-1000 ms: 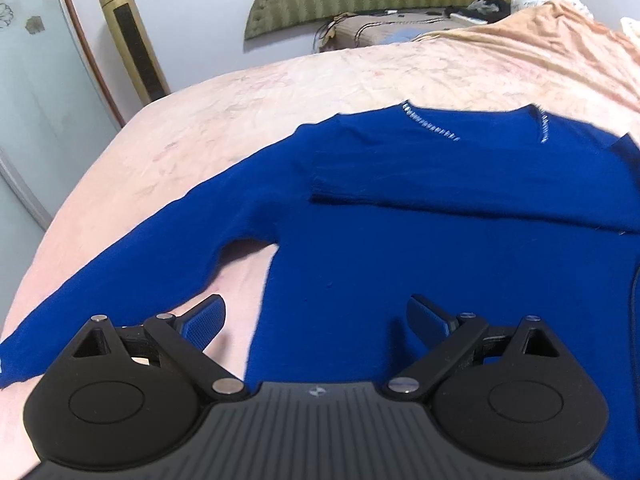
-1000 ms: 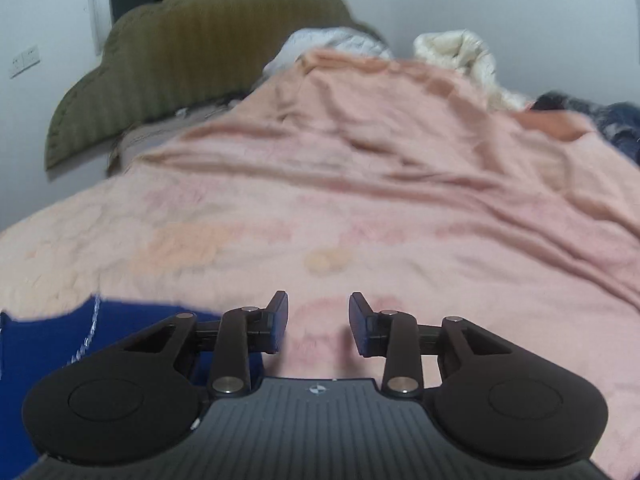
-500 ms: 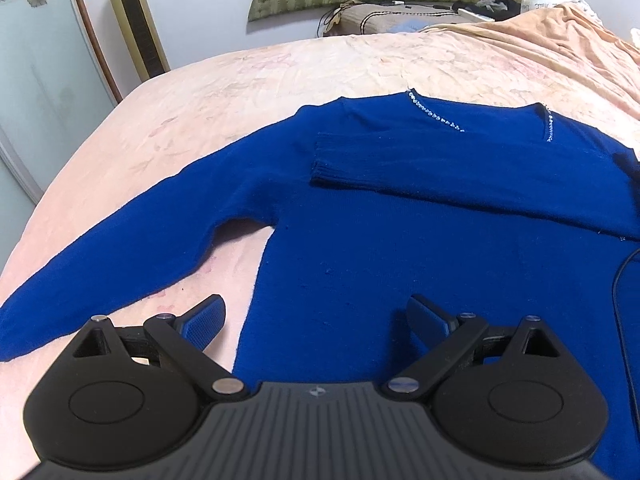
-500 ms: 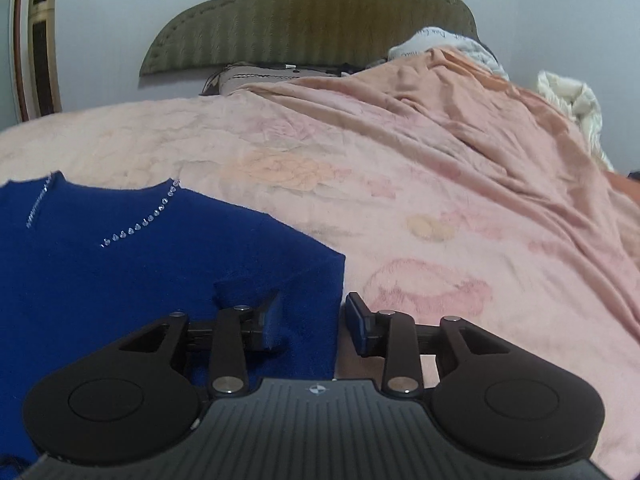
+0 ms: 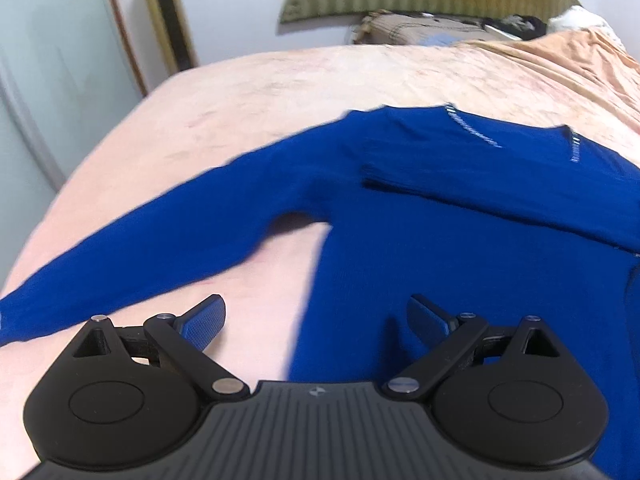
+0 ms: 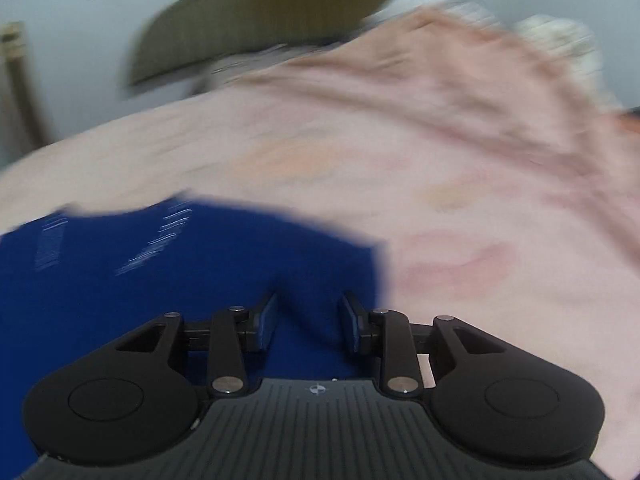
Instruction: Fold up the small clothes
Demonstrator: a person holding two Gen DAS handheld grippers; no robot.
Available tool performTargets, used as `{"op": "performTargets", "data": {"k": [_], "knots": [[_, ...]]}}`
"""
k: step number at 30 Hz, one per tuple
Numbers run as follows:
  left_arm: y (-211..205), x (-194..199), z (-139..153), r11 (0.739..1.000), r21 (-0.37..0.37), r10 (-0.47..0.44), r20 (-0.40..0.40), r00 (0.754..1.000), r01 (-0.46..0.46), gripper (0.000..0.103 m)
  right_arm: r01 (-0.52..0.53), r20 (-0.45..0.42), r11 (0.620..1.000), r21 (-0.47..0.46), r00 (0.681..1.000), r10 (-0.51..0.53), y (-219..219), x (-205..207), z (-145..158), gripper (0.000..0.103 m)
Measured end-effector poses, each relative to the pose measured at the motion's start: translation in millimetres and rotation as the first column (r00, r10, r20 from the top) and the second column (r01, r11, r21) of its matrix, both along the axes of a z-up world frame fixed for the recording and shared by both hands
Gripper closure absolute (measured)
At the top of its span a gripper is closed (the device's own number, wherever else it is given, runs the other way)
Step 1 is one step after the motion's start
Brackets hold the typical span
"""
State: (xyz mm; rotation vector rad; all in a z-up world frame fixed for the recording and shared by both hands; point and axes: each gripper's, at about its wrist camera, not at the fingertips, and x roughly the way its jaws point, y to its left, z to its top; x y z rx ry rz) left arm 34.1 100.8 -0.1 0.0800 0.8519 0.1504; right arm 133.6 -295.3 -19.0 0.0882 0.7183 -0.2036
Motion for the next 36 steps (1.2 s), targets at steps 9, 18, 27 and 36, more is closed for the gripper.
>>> {"op": "performTargets", "data": {"k": [9, 18, 27, 36], "knots": [[81, -24, -6, 0.979, -0.08, 0.186, -0.007, 0.983, -0.186, 0.005, -0.376, 0.105, 0.927, -0.012, 0.921, 0.375, 117, -45, 41, 0.027], [210, -56, -22, 0.8, -0.349, 0.505, -0.051, 0.862, -0.489, 0.006, -0.484, 0.025, 0.854, -0.191, 0.867, 0.497, 186, -79, 34, 0.013], [288, -67, -32, 0.489, -0.702, 0.74, 0.02, 0.672, -0.518, 0.006, -0.545, 0.145, 0.772, -0.327, 0.778, 0.611, 215, -136, 56, 0.006], [303, -50, -32, 0.339, -0.641, 0.848, -0.109, 0.519, -0.689, 0.098, -0.489, 0.167, 0.842, -0.229, 0.832, 0.529, 187, -149, 48, 0.005]]}}
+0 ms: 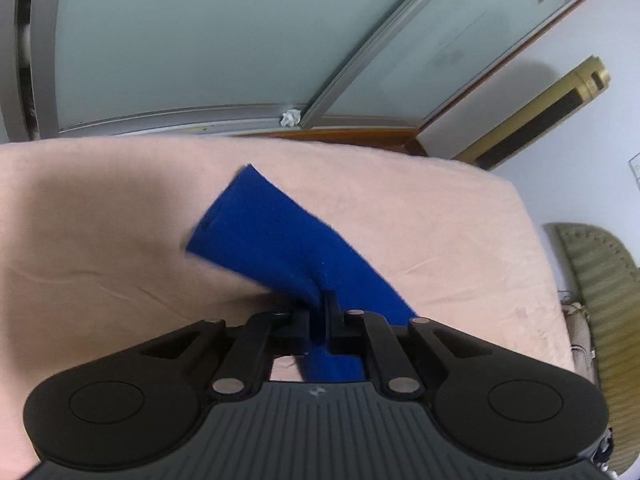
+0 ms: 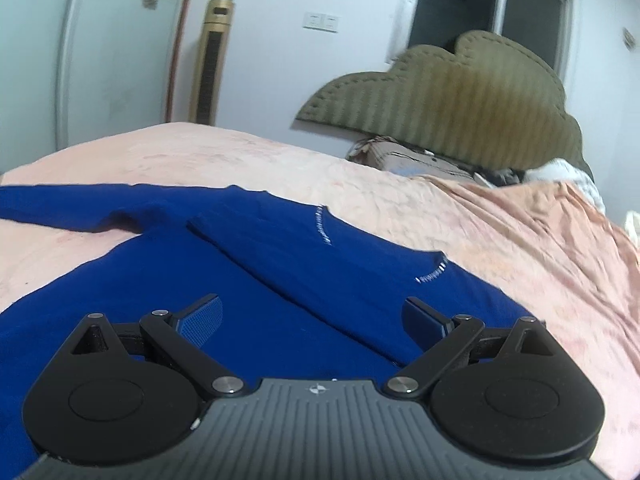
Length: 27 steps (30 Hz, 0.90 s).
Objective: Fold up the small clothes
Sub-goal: 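Grasp the other sleeve and side with the left gripper and lift, then fold the held sleeve over the body and open the left gripper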
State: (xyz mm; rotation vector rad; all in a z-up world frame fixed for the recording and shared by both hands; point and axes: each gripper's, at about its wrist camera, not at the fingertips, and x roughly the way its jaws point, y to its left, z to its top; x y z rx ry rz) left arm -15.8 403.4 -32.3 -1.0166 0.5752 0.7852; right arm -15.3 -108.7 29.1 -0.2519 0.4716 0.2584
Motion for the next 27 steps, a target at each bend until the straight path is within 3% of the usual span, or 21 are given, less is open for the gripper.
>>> {"op": "performTargets", "data": {"k": [3, 5, 7, 10, 12, 14, 15, 16, 18, 22, 23, 26, 27], "knots": [[-11, 16, 19, 0.992, 0.12, -0.029, -0.082, 0.996, 0.039, 0.098, 0.029, -0.004, 0.999, 0.029, 1.0, -0.028, -16, -1, -2, 0.005], [-22, 38, 41, 0.97, 0.229, -0.057, -0.133, 0.989, 0.087, 0.098, 0.044, -0.006, 0.998, 0.038, 0.999, -0.044, -26, -3, -4, 0.005], [-39, 61, 69, 0.932, 0.337, -0.079, -0.172, 0.982, 0.134, 0.098, 0.066, -0.005, 0.996, 0.052, 0.998, -0.066, -38, -4, -6, 0.005], [-76, 101, 117, 0.856, 0.479, -0.123, -0.181, 0.976, 0.196, 0.098, 0.102, -0.015, 0.991, 0.09, 0.995, -0.101, -58, -5, -9, 0.005], [-124, 125, 154, 0.768, 0.588, -0.197, -0.16, 0.967, 0.254, 0.098, 0.129, -0.024, 0.985, 0.119, 0.992, -0.127, -72, -6, -10, 0.005], [-186, 146, 180, 0.632, 0.702, -0.31, -0.158, 0.937, 0.328, 0.098, 0.153, -0.028, 0.978, 0.141, 0.988, -0.151, -83, -6, -12, 0.005], [-217, 153, 187, 0.568, 0.737, -0.38, -0.16, 0.911, 0.366, 0.098, 0.168, -0.028, 0.974, 0.151, 0.986, -0.166, -89, -6, -13, 0.005], [-251, 160, 191, 0.501, 0.759, -0.462, -0.172, 0.87, 0.416, 0.098, 0.181, -0.028, 0.971, 0.159, 0.984, -0.178, -95, -7, -13, 0.005], [-315, 174, 186, 0.381, 0.765, -0.605, -0.219, 0.765, 0.52, 0.098, 0.211, -0.029, 0.961, 0.179, 0.977, -0.21, -108, -8, -15, 0.005], [-432, 190, 128, 0.179, 0.678, -0.794, -0.328, 0.511, 0.713, 0.098, 0.284, -0.054, 0.93, 0.232, 0.959, -0.28, -135, -12, -19, 0.005], [-459, 194, 107, 0.118, 0.625, -0.829, -0.366, 0.423, 0.772, 0.097, 0.305, -0.062, 0.919, 0.249, 0.952, -0.299, -143, -13, -19, 0.005], [-522, 204, 42, -0.066, 0.373, -0.905, -0.414, 0.102, 0.925, 0.095, 0.362, -0.089, 0.89, 0.279, 0.932, -0.351, -163, -19, -23, 0.005], [-538, 198, 27, -0.109, 0.317, -0.903, -0.429, 0.04, 0.942, 0.083, 0.384, -0.095, 0.879, 0.281, 0.923, -0.373, -169, -21, -24, 0.005]]}}
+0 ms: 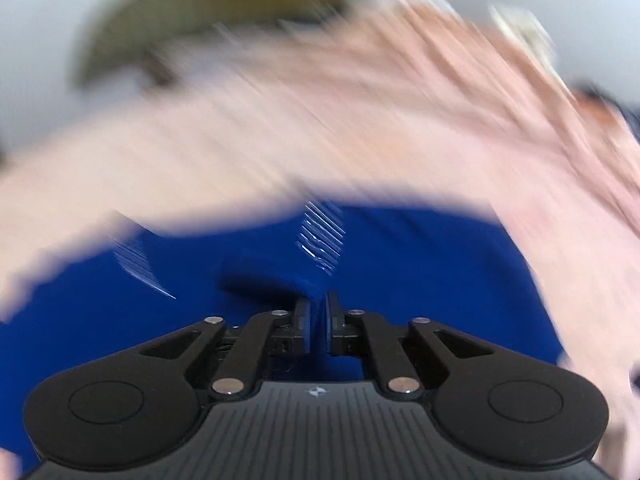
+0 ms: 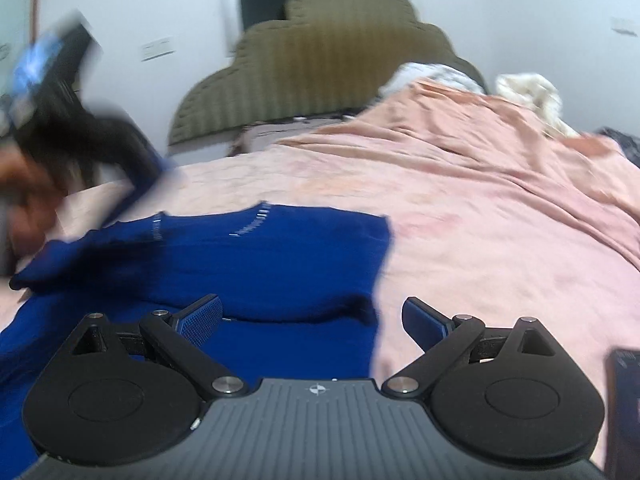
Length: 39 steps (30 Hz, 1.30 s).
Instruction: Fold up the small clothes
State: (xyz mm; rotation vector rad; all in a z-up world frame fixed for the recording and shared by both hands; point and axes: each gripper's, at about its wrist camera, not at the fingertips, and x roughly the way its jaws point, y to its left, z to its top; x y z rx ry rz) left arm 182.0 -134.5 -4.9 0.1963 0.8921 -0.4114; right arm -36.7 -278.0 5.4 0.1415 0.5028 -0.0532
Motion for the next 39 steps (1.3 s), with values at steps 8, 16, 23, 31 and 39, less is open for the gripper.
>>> {"op": "performTargets", "data": {"k": [8, 16, 23, 31, 39], "knots": [[9, -57, 28, 0.995, 0.022, -0.098, 0.205, 0.974, 0.096, 0.022, 0.084, 0.041, 0.996, -0.001, 0.996, -0.084, -23, -10, 2, 0.005], [136, -40, 34, 0.958, 0.086, 0.238, 0.293, 0.926, -0.273, 0.021, -0.102, 0.053, 0.974, 0.202, 0.994, 0.093, -24, 52, 13, 0.008], [207, -16, 4, 0.861, 0.123, 0.462, 0.212, 0.861, -0.493, 0.021, -0.067, -0.07, 0.864, 0.499, 0.991, 0.117, -44, 153, -12, 0.031], [218, -23, 10, 0.853, 0.09, 0.487, 0.218, 0.845, -0.515, 0.021, -0.051, -0.154, 0.906, 0.421, 0.98, 0.127, -15, 190, -30, 0.096], [210, -10, -5, 0.872, 0.111, 0.451, 0.2, 0.87, -0.477, 0.021, 0.071, -0.069, 0.975, 0.211, 0.996, -0.058, -37, 128, 5, 0.095]]}}
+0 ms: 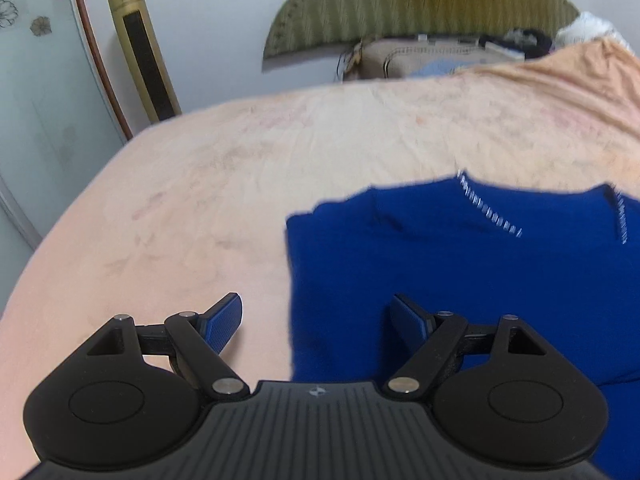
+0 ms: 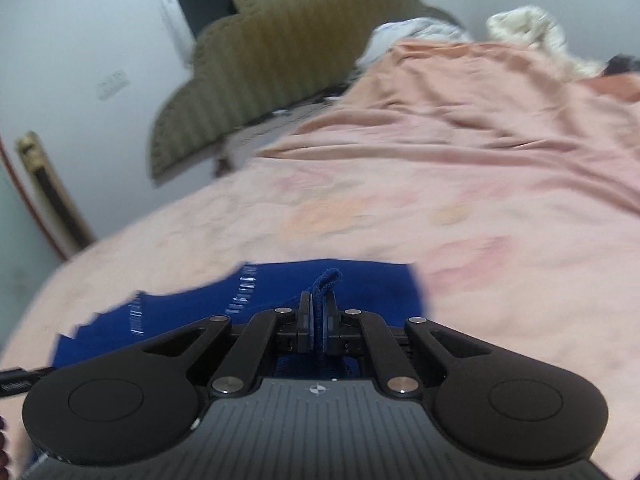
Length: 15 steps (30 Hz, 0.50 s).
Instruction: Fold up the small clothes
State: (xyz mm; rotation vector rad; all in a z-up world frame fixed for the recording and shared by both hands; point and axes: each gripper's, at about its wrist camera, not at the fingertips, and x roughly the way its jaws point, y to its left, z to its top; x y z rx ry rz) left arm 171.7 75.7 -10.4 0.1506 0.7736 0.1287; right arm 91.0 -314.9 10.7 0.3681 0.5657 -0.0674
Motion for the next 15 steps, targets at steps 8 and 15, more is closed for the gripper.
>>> {"op": "performTargets", "data": {"k": [8, 15], "knots": [[2, 3, -11, 0.997, 0.063, 0.031, 0.005, 0.999, -0.032, 0.02, 0.048, 0.031, 0.992, -0.116, 0.999, -0.044, 3, -15, -1, 0.068], [18, -31, 15, 0.999, -0.007, 0.038, 0.024, 0.999, -0.037, 0.021, -0.026, -0.109, 0.998, -0.053, 0.994, 0.02, 14, -2, -29, 0.06]]}}
